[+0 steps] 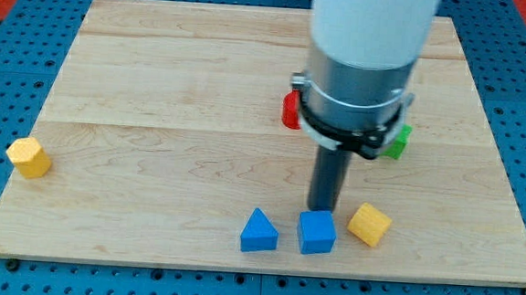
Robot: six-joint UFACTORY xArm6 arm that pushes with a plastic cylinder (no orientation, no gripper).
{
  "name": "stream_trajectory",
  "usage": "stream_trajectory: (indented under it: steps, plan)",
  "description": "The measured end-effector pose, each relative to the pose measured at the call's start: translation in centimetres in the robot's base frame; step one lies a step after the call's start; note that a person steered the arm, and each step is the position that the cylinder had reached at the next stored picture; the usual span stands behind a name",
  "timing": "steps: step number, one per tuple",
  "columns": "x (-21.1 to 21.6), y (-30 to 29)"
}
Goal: Place the yellow heart at the top of the blue triangle
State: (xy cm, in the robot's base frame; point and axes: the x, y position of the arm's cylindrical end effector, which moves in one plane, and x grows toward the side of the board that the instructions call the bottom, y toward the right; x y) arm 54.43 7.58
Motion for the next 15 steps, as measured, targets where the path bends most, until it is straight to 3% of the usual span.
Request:
stream_trajectory:
  steps: [1,3,5,6,7,9,11,13,14,15]
  plan:
    - [-3.3,0.2]
    - [-4.3,6.9]
    - [2.4,11.6]
    - [4.8,7.9]
    - [2.2,4.0]
    - [-2.8,1.4]
    - [-2.0,1.0]
    - [-1.6,-4.8]
    - [-1.9,-1.0]
    - [1.4,-2.9]
